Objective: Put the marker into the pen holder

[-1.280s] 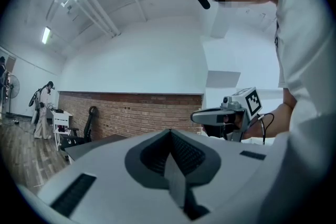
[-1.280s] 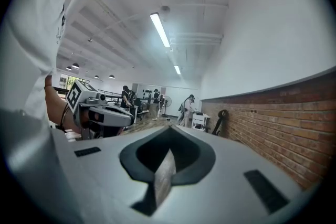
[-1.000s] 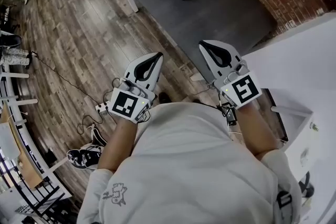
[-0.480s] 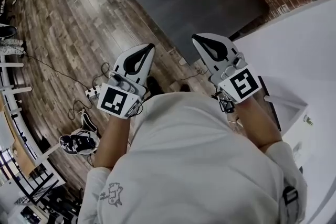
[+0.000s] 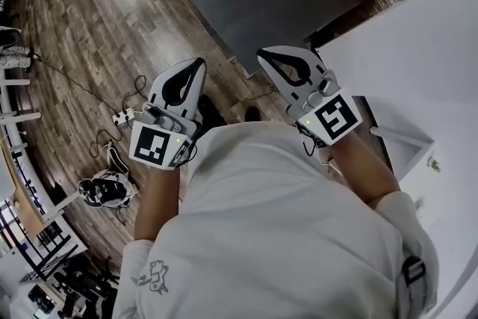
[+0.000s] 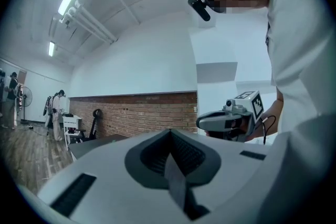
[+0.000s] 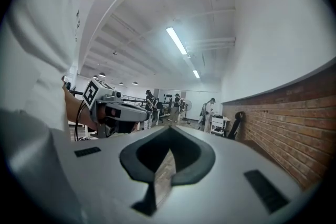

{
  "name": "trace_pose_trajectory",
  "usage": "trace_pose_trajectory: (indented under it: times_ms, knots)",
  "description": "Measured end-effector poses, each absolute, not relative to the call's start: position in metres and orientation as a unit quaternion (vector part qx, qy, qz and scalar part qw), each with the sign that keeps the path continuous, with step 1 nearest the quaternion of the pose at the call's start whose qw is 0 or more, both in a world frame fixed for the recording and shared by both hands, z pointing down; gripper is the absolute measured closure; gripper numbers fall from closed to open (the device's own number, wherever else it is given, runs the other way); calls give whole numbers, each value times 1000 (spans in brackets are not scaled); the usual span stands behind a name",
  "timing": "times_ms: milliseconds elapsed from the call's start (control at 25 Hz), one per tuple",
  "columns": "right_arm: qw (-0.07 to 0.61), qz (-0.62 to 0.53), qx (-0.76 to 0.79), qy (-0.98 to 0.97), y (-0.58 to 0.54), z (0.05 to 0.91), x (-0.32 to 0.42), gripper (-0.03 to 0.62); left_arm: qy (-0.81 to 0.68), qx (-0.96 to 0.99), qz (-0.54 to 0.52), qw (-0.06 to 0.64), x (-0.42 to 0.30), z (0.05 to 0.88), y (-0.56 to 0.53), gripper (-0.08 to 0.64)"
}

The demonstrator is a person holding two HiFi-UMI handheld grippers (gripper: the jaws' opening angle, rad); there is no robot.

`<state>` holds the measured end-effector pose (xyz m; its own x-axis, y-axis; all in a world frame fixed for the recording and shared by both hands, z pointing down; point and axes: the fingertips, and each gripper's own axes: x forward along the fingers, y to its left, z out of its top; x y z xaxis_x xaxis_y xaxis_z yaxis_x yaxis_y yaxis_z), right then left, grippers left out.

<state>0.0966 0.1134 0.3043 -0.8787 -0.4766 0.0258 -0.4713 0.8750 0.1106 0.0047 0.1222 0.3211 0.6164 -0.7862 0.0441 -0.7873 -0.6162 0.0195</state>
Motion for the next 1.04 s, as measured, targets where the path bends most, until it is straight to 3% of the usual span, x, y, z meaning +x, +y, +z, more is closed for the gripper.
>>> trace_pose_trajectory:
  times_ms: [1040]
  knots:
    - [24, -39, 250, -967, 90, 316, 128, 588, -443, 896, 12, 6, 41, 318, 101, 549]
